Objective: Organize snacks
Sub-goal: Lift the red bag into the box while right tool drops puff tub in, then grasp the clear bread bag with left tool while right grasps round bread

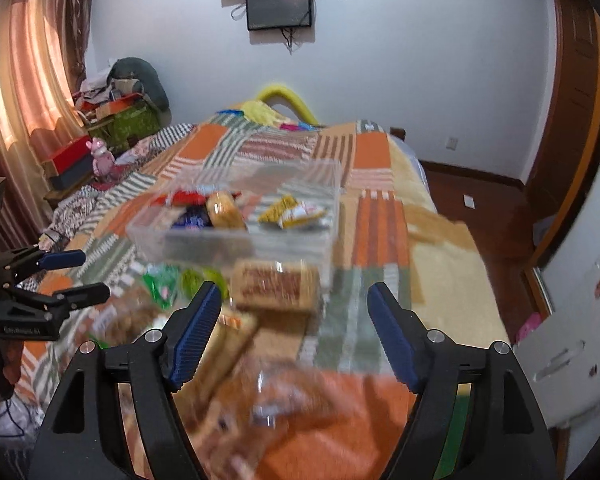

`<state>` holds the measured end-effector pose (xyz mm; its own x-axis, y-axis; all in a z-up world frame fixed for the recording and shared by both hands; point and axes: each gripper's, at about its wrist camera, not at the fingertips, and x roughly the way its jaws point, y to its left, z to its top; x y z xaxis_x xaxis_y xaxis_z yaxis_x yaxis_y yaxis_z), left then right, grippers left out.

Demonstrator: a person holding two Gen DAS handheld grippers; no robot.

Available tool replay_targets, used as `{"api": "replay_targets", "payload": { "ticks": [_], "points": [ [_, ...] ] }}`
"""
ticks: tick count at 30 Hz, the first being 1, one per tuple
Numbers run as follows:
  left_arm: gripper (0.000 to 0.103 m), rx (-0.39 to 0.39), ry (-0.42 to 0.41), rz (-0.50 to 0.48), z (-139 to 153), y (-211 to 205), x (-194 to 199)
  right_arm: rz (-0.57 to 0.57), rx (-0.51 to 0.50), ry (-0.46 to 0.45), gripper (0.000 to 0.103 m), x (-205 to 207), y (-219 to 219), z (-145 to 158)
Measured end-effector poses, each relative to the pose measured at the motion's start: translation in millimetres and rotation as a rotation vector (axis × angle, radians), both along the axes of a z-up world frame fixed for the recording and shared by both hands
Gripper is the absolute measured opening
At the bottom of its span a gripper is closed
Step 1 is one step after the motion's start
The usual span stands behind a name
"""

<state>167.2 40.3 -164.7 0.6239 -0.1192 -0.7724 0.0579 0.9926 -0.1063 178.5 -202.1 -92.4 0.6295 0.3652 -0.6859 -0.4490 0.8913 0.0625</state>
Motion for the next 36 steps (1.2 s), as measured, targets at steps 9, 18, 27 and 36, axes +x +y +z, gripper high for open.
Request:
{"api": "replay_targets", "payload": {
  "ticks": [9,18,27,36],
  "points": [
    [0.081,-0.046,0.09,0.014,-38,-4,-2,-0.033,-0.013,0.093,0.074,-12,-2,-40],
    [0.081,-0.074,0.114,0.05,-57,-5,17,-0.074,-0.034,0.075,0.087,-16,0,-55],
    [0.061,-0.091,0.108,0.014,-62,-11,18,-0.129,0.03,0.142,0.097,-12,-16,-68],
    [0.048,-0.089,0.113,-0.015,-55,-16,11,-0.065,0.049,0.155,0.066,-23,-7,-68]
  ]
}}
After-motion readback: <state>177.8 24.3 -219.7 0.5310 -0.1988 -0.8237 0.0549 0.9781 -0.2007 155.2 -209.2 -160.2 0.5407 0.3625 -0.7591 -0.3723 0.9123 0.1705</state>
